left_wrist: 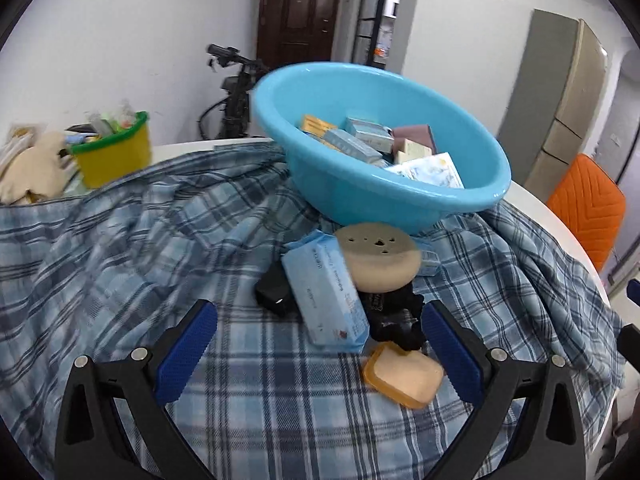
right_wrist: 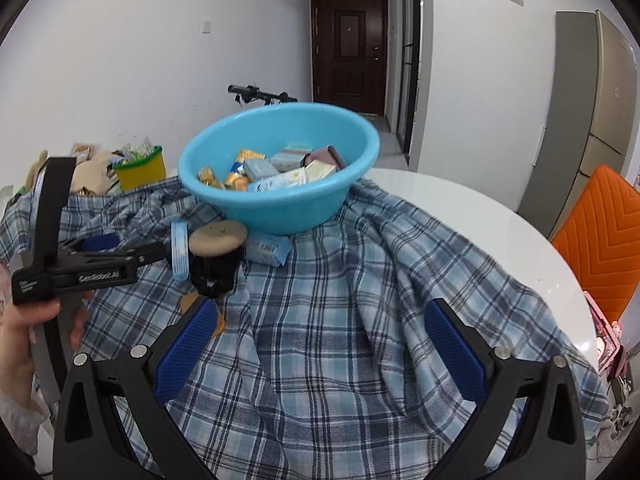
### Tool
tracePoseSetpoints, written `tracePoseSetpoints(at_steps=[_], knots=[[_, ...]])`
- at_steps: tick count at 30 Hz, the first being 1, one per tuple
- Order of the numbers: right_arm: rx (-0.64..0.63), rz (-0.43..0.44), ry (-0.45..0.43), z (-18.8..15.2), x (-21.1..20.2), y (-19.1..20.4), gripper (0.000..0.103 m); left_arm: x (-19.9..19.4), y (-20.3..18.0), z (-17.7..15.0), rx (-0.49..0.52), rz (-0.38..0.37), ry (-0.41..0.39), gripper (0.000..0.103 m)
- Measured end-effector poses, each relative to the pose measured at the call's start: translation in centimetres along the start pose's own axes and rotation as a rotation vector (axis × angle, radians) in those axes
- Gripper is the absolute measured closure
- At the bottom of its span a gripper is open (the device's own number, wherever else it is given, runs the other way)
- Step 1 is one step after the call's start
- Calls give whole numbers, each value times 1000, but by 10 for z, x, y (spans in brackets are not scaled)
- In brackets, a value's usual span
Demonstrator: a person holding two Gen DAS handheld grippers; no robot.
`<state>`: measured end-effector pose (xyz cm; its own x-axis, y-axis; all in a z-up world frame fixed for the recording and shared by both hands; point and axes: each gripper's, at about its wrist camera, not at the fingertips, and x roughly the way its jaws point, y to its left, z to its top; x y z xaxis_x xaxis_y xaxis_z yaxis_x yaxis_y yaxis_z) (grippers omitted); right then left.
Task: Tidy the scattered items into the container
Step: 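Lower the left gripper onto the Babycare wipes pack and close on it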
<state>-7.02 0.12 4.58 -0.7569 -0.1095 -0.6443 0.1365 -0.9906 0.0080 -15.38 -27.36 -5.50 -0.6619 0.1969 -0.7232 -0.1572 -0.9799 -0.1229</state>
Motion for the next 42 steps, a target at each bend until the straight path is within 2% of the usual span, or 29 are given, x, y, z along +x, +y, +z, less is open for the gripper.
tracePoseSetpoints(at_steps=[3, 6, 8, 12, 14, 17, 20, 22, 24, 26, 31, 37, 39, 42], knots=[[-5, 4, 4, -3, 9, 4, 0, 17, 4, 4, 9, -32, 21, 0], [-6, 18, 18, -3, 20, 4, 0, 27, 7, 7, 8, -9, -3, 0], [-2, 25, 26, -2, 27, 4, 0, 32, 8, 9, 18, -30, -12, 0], [30, 50, 32, -3, 37, 2, 0, 46, 12, 14, 31, -68, 18, 0], [34, 65, 43, -4, 41, 3, 0, 52, 16, 14, 19, -61, 36, 0], [19, 65, 54, -7, 46, 6, 0, 57, 20, 14, 8, -77, 30, 0], [13, 56, 60, -9, 47, 5, 0, 54, 22, 14, 5, -99, 6, 17], [18, 56, 67, -10, 49, 4, 0, 51, 20, 15, 28, -117, 1, 42], [25, 59, 70, -10, 49, 3, 0, 49, 13, 14, 70, -116, 9, 58], [27, 59, 72, -11, 49, 3, 0, 46, 6, 13, 118, -68, 0, 72], [11, 47, 63, -12, 42, 6, 0, 36, 4, 10, 134, -49, -8, 86], [20, 40, 59, -15, 35, 3, 0, 12, 8, 1, 111, -74, -4, 89], [26, 43, 59, -17, 33, 1, 0, -5, 4, -5, 143, -54, -30, 89], [29, 52, 60, -20, 31, 2, 0, -19, 2, -13, 171, -47, -7, 89]])
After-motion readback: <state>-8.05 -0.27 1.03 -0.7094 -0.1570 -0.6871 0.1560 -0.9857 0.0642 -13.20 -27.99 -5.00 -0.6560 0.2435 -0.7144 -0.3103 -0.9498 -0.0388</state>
